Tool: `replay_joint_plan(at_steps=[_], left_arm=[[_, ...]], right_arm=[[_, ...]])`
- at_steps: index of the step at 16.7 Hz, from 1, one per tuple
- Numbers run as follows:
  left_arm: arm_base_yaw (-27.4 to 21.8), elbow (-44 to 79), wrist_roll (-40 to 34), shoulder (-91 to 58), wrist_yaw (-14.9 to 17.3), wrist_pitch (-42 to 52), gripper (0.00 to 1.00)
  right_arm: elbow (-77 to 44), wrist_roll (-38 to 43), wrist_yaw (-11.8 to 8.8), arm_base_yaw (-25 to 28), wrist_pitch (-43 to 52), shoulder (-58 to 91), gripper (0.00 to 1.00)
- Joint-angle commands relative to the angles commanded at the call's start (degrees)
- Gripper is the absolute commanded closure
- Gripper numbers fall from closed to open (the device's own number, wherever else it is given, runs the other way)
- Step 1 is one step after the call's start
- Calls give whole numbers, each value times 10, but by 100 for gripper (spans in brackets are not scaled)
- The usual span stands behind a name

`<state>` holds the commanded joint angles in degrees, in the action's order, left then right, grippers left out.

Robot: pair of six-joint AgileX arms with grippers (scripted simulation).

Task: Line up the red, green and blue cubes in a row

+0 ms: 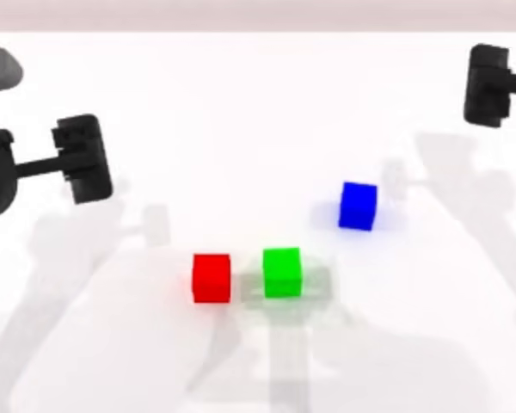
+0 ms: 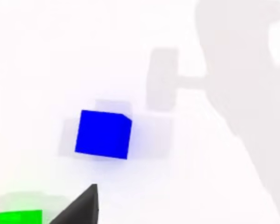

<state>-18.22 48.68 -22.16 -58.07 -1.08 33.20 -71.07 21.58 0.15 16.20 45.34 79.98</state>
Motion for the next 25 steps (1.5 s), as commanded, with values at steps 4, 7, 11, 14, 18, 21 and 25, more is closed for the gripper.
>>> replay_joint_plan(at_steps=[4, 7, 11, 14, 18, 21, 25], left_arm=[[79, -194, 80, 229, 3, -128, 0], [129, -320, 136, 381, 6, -214, 0], [176, -440, 196, 526, 9, -298, 0], [192, -483, 219, 576, 11, -329, 0], [194, -487, 222, 581, 11, -332, 0], [194, -487, 222, 581, 11, -332, 0], [194, -487, 222, 581, 11, -332, 0]], right_arm=[[-196, 62, -1, 45, 134, 232, 0], [-325, 101, -1, 74, 214, 370, 0], [-459, 138, 0, 101, 287, 507, 0], [-504, 151, 1, 110, 311, 549, 0], [-509, 153, 1, 111, 313, 553, 0], [-498, 151, 1, 109, 303, 554, 0], [-435, 152, 1, 111, 223, 568, 0]])
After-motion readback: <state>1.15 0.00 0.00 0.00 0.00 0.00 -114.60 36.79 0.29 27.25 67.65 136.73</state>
